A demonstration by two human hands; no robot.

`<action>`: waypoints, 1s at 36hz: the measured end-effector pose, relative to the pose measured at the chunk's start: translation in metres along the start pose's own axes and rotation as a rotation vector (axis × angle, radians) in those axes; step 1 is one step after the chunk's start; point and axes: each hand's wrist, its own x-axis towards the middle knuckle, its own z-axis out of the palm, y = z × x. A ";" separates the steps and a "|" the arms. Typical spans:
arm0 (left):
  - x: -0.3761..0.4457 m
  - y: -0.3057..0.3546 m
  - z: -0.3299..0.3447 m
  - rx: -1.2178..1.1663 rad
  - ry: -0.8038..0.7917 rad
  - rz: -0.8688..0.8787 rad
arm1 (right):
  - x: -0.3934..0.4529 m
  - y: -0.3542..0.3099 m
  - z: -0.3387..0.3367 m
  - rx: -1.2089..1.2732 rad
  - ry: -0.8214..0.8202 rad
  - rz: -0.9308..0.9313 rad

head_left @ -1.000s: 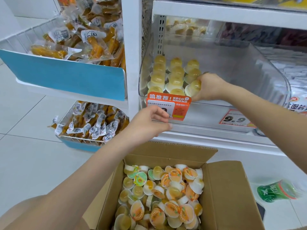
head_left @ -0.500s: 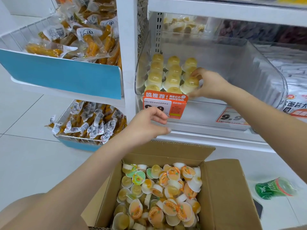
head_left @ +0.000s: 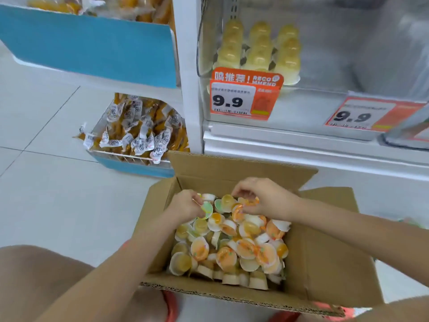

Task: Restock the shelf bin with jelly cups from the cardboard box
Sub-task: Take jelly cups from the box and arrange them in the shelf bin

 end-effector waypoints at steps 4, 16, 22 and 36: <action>0.018 -0.055 0.026 0.063 -0.051 -0.138 | 0.021 0.019 0.085 -0.038 -0.233 0.045; 0.066 -0.114 0.070 0.422 -0.162 -0.071 | 0.115 0.046 0.177 -0.016 -0.048 0.255; 0.090 -0.131 0.080 0.443 -0.142 0.041 | 0.137 0.054 0.195 -0.062 -0.049 0.229; 0.113 -0.126 0.072 0.493 -0.276 -0.001 | 0.107 0.048 0.171 0.226 0.085 0.276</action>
